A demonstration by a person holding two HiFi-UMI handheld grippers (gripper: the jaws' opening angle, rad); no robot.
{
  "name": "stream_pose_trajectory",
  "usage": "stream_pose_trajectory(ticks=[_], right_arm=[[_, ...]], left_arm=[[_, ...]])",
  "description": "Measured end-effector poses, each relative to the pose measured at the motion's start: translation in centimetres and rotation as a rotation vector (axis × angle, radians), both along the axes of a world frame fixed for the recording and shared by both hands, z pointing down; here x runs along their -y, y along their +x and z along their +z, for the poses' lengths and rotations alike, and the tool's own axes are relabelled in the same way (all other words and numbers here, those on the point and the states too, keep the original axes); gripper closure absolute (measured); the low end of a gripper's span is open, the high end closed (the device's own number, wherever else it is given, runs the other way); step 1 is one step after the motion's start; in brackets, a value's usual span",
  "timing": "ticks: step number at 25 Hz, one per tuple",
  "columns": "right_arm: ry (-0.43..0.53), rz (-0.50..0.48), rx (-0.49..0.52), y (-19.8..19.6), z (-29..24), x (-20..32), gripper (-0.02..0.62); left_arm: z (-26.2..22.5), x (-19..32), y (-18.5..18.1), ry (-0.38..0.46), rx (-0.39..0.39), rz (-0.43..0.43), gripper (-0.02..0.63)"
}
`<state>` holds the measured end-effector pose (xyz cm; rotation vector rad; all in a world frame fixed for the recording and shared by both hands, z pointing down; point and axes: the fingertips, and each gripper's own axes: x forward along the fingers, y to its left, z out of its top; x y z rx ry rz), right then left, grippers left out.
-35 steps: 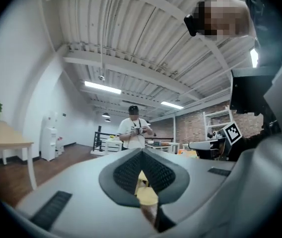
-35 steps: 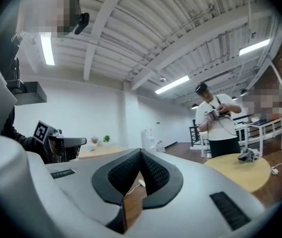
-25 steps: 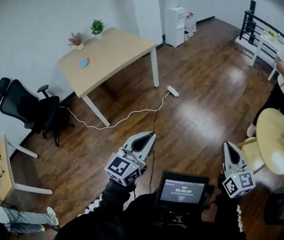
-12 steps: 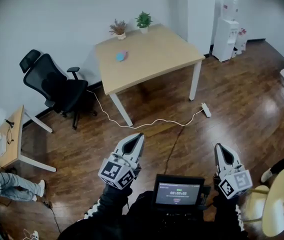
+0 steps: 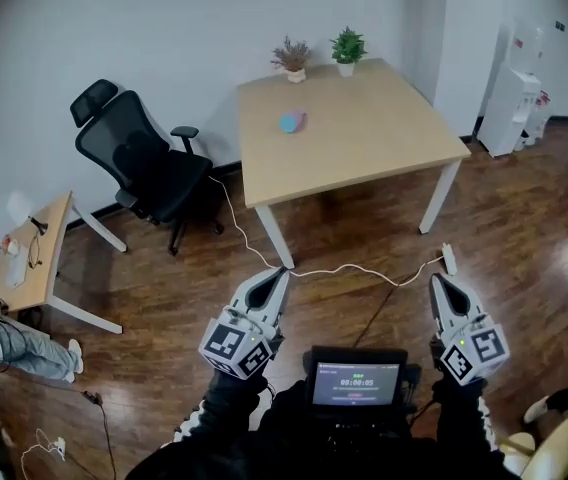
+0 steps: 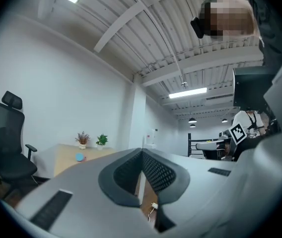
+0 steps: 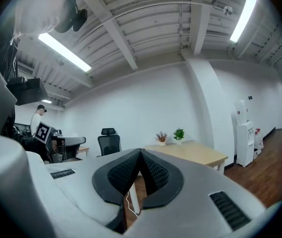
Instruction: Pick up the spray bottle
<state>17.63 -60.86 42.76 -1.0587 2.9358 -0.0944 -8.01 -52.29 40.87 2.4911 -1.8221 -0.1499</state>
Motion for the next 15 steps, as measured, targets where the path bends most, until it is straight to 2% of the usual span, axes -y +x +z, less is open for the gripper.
stream_pose_trajectory(ticks=[7, 10, 12, 15], right_arm=[[-0.035, 0.008, 0.007, -18.0, -1.5, 16.0, 0.58], [-0.035, -0.018, -0.007, -24.7, -1.5, 22.1, 0.58], [-0.025, -0.05, -0.034, -28.1, -2.0, 27.0, 0.58], [0.006, -0.115, -0.054, -32.5, -4.0, 34.6, 0.58]], left_arm=[[-1.8, 14.9, -17.8, 0.027, 0.011, -0.019, 0.592], [-1.8, 20.7, -24.9, 0.029, 0.009, -0.046, 0.592], [-2.2, 25.2, -27.7, 0.022, 0.027, -0.042, 0.592], [-3.4, 32.4, -29.5, 0.026, 0.116, 0.019, 0.592]])
